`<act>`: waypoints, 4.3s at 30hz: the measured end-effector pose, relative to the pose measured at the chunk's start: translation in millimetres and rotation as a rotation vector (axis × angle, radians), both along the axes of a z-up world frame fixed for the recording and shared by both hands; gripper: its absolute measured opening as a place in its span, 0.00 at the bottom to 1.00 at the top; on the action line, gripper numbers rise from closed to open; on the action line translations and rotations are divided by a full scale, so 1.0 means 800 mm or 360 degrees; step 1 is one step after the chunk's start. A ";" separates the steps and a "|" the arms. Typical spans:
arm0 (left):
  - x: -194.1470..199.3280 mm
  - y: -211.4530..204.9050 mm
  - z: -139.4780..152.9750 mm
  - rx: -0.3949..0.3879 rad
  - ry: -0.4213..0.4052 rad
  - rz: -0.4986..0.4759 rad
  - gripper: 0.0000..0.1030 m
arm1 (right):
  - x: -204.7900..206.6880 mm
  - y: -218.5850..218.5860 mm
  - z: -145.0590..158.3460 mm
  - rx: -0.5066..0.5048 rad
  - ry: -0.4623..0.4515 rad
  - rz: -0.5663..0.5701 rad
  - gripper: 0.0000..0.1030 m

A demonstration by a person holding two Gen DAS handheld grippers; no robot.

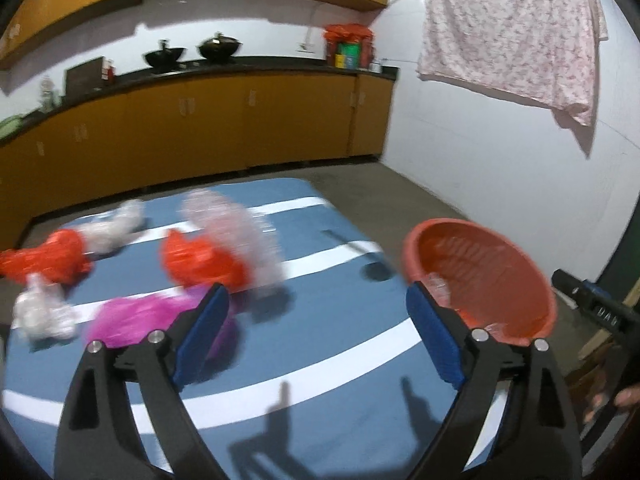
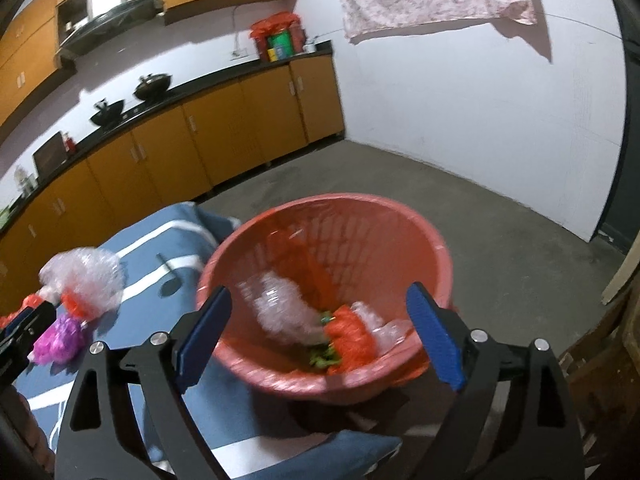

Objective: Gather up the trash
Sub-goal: 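Move both tools back over the mat toward the pink and white bags, then grasp the white plastic bag with the left tool while the right tool grasps the pink bag, then carry both bags over the orange basket and open both tools to drop them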

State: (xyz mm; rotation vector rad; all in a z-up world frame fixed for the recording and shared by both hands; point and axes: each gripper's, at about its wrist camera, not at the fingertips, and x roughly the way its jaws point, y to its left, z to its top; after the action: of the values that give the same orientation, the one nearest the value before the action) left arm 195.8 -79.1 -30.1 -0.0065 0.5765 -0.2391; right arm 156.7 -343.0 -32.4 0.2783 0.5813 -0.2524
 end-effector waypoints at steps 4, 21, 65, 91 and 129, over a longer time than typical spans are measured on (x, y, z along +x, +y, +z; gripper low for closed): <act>-0.025 0.055 -0.005 0.0085 -0.0041 0.0134 0.90 | 0.006 0.046 0.004 -0.0026 0.0009 0.0134 0.86; -0.067 0.282 -0.037 0.0107 0.0073 0.0777 0.96 | 0.043 0.266 0.006 -0.0145 0.0031 0.0674 0.86; 0.062 0.371 -0.072 -0.0019 0.0232 0.0620 0.96 | 0.126 0.386 -0.056 -0.0051 0.0217 0.0864 0.46; 0.055 0.319 -0.083 -0.0025 0.0324 0.0437 0.29 | 0.063 0.290 -0.031 -0.0118 0.0130 0.0685 0.38; -0.012 0.112 0.041 -0.0093 0.0015 0.0024 0.29 | -0.008 0.140 0.041 -0.0372 -0.0113 0.0275 0.38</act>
State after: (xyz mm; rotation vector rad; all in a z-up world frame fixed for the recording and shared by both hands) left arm 186.0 10.7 2.7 -0.0684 0.5787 -0.2414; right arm 150.2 -230.9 0.2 0.0108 0.4969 -0.1409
